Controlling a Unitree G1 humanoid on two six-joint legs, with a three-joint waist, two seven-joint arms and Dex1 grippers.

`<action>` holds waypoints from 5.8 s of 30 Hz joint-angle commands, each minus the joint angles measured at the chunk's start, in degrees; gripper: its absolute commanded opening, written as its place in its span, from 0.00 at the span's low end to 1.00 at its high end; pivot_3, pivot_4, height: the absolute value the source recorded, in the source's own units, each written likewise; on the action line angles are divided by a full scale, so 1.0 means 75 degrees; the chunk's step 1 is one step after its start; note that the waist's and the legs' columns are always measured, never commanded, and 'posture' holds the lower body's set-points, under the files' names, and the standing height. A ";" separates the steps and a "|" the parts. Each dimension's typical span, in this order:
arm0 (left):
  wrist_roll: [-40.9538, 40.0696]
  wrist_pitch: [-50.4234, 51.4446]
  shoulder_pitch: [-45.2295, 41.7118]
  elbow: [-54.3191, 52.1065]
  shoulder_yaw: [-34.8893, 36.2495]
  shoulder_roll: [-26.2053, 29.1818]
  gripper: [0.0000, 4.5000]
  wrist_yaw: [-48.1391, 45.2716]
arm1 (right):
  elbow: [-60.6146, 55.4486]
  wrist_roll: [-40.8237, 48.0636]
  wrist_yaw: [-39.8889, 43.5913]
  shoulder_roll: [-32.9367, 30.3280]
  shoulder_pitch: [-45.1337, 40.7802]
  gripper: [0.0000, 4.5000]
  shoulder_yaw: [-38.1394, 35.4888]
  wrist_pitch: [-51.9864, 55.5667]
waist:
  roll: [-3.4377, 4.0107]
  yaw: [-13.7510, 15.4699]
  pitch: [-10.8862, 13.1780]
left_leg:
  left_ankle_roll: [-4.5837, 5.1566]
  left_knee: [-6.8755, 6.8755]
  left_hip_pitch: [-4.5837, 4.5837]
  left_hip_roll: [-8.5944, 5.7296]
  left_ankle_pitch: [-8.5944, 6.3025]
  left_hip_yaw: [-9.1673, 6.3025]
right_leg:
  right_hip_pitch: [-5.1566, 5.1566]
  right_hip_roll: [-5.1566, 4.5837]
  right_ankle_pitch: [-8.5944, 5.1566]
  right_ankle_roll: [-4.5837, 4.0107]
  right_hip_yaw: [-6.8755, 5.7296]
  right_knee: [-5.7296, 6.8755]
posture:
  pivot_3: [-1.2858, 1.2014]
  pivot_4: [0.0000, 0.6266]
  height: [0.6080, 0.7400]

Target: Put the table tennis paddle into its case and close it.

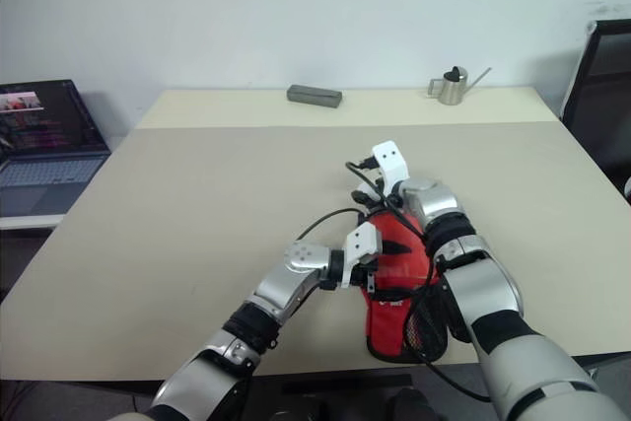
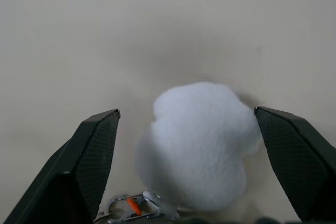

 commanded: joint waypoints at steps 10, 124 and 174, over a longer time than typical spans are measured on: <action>0.0116 0.0142 0.0199 -0.0225 -0.0164 0.0023 1.00 0.0026 | 0.0791 -0.0684 -0.0399 0.0197 -0.0486 0.71 -0.0180 -0.1094 | 0.0003 -0.0021 -0.0001 | 0.0000 0.0001 0.0005 0.0001 0.0000 0.0003 | -0.0002 0.0002 0.0000 0.0000 0.0007 0.0008 | 0.52 0.24 1.00; 0.0681 -0.0558 -0.0252 0.1851 -0.0677 -0.0324 1.00 0.0390 | -1.4535 0.3894 0.5333 -0.7399 1.2961 0.04 -0.4631 0.4367 | -0.0003 0.0468 -0.0018 | 0.0051 0.0009 0.0057 -0.0003 -0.0041 -0.0037 | 0.0180 -0.0027 -0.0052 0.0111 -0.0084 -0.0149 | 0.52 0.24 1.00; -0.1275 0.1535 0.0546 -0.3984 0.1833 0.1258 1.00 0.1169 | -0.8598 0.3785 0.4813 -0.6182 0.6293 1.00 -0.2539 0.1933 | -0.0011 0.0297 0.0041 | 0.0051 0.0007 0.0001 -0.0016 -0.0044 -0.0033 | 0.0126 -0.0058 -0.0058 0.0097 -0.0097 -0.0142 | 0.52 0.24 1.00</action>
